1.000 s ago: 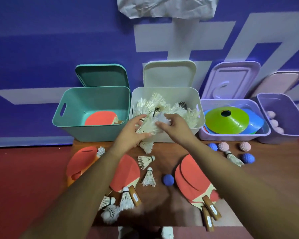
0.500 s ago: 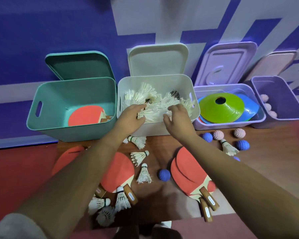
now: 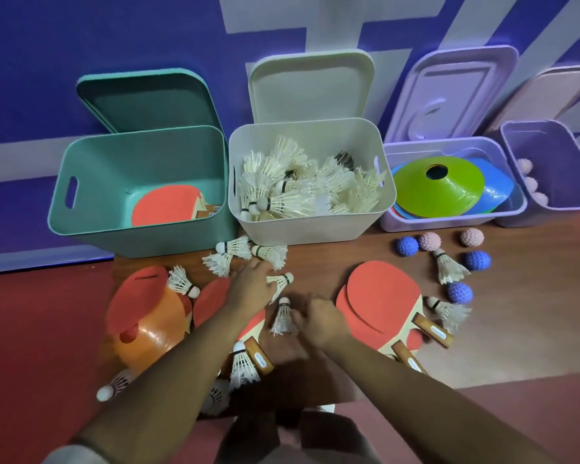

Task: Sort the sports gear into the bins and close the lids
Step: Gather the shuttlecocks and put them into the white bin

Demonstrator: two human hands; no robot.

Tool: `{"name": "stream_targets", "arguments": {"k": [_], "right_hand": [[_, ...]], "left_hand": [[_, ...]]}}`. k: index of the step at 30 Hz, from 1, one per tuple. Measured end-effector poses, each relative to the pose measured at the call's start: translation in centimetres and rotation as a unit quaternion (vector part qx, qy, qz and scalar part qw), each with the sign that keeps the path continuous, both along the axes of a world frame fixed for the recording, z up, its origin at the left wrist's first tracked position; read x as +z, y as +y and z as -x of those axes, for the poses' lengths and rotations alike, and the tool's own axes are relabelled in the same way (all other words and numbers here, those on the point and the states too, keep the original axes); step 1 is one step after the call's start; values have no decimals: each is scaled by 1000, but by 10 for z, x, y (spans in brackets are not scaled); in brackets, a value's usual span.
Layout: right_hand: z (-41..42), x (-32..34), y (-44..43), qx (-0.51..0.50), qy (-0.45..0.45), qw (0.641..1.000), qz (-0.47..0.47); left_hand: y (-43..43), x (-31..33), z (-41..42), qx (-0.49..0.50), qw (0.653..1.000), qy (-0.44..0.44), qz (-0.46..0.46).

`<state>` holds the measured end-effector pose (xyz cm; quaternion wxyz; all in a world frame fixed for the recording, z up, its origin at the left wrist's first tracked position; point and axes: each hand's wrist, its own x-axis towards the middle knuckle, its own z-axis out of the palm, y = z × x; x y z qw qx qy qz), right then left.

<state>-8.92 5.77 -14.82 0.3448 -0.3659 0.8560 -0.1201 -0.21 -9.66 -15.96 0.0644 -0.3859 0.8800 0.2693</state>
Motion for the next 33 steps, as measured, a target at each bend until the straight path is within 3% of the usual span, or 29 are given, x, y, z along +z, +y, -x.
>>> {"name": "stream_targets", "arguments": {"k": [3, 6, 9, 11, 13, 15, 17, 19, 24, 27, 30, 32, 33], "right_hand": [[-14, -19, -6, -8, -14, 999, -29], [-24, -46, -11, -1, -13, 999, -47], [-31, -48, -20, 8, -15, 999, -50], [-32, -51, -24, -7, -23, 999, -35], [-30, -45, -26, -28, -39, 999, -18], [-21, -35, -29, -73, -70, 995, -3], [-5, -18, -29, -102, -117, 987, 32], [10, 2, -28, -112, -167, 975, 92], [21, 31, -47, -63, -239, 956, 157], [18, 39, -65, -19, -248, 956, 155], [18, 43, -80, 66, -202, 966, 144], [14, 46, -88, 107, -195, 965, 141], [11, 47, -91, 112, -211, 960, 147]], "left_hand": [[-2, -18, 12, -64, 990, -124, 1], [0, -32, 16, -136, 976, -164, 49], [-5, -33, 19, -124, 982, -129, 55], [-10, -29, 17, -47, 997, -64, -17], [-16, -20, 10, 83, 986, 20, -143], [-20, -3, 1, 221, 927, 111, -282], [-24, 8, -13, 334, 826, 196, -409], [-27, 10, -29, 378, 753, 255, -475], [-32, 12, -55, 395, 664, 333, -541], [-33, 21, -68, 363, 648, 327, -584], [-36, 23, -83, 392, 640, 331, -571], [-38, 22, -95, 377, 662, 322, -562], [-38, 22, -100, 341, 699, 292, -556]]}}
